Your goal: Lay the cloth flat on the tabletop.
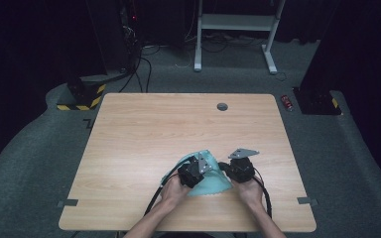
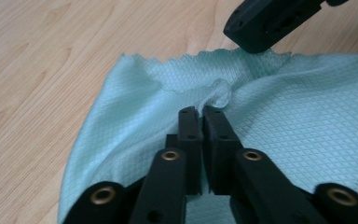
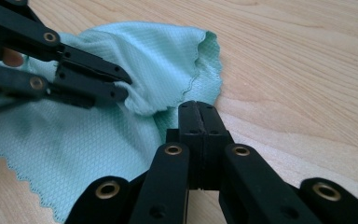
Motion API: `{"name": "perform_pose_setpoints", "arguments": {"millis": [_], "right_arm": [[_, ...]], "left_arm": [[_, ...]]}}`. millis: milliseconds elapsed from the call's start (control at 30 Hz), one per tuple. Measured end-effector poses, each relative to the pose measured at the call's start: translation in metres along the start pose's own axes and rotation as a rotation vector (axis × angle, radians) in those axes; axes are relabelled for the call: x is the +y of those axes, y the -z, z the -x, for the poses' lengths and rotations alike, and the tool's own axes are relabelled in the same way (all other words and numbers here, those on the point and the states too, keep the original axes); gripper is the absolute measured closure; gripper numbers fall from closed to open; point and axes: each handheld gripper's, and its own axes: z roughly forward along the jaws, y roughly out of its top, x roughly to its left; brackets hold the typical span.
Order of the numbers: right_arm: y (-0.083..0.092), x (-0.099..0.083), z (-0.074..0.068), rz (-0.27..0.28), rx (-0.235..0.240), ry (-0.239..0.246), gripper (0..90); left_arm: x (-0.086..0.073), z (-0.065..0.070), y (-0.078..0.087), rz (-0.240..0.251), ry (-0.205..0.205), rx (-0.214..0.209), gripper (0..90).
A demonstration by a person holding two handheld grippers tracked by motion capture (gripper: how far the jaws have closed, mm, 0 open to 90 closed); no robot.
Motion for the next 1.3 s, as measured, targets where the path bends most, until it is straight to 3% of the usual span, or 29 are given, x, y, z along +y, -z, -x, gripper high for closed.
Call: {"name": "perform_pose_setpoints", "arguments": {"millis": [233,333,633,933,1000,1067,1300], "right_arm": [[0.000,0.002,0.005,0.004,-0.010,-0.007,90.0],[0.002,0.002,0.006,0.019,-0.015,-0.007,90.0],[0.000,0.015,0.014,0.015,-0.055,0.004,90.0],[-0.007,0.029,0.025,0.003,-0.119,0.009,90.0],[-0.010,0.034,0.026,-0.005,-0.160,0.035,90.0],[-0.018,0.039,0.027,-0.015,-0.193,0.059,90.0],[-0.034,0.044,0.028,-0.016,-0.217,0.056,88.7]], "left_arm": [[0.000,-0.025,0.016,0.052,0.104,-0.023,89.6],[-0.002,-0.041,0.024,0.076,0.180,-0.024,89.8],[-0.016,-0.084,0.040,0.109,0.337,0.029,89.8],[-0.033,-0.111,0.033,0.064,0.401,0.092,89.7],[-0.037,-0.116,0.030,0.049,0.415,0.113,89.7],[-0.042,-0.123,0.025,0.046,0.441,0.114,89.6],[-0.051,-0.132,0.015,0.014,0.490,0.114,88.8]]}}
